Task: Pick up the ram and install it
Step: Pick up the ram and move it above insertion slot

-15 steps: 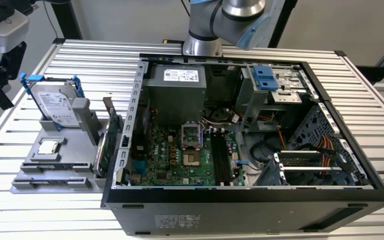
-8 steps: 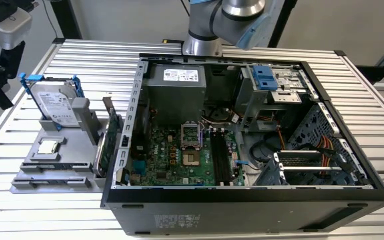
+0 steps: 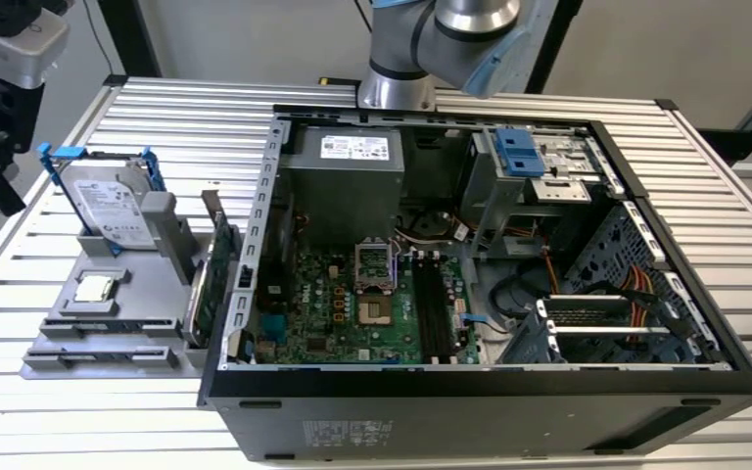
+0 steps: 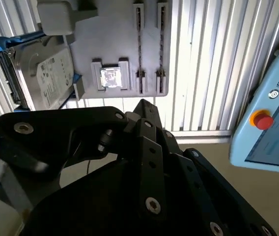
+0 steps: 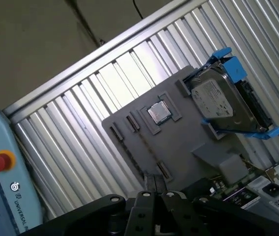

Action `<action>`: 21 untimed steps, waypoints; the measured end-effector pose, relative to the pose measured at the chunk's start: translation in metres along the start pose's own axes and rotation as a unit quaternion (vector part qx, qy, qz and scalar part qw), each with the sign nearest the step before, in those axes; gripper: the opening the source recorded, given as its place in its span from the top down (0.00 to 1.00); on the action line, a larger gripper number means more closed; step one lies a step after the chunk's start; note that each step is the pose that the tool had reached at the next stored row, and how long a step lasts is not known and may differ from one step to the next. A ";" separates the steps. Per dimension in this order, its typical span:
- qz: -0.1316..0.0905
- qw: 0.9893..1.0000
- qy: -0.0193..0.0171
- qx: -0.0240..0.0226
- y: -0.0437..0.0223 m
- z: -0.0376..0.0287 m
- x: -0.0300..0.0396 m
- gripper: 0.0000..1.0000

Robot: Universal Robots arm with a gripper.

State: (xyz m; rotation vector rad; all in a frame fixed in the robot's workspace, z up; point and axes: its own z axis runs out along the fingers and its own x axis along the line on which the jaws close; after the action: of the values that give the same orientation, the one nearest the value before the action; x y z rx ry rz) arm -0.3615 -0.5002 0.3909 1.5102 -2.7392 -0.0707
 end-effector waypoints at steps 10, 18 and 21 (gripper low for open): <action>-0.024 1.000 0.001 0.000 0.0002 0.0000 0.0001 1.00; -0.051 0.999 0.002 0.000 0.0002 0.0000 0.0001 1.00; -0.054 0.999 0.003 0.000 0.0002 0.0000 0.0001 1.00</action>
State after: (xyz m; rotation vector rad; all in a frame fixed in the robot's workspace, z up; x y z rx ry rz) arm -0.3617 -0.5002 0.3908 1.6552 -2.6511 -0.0689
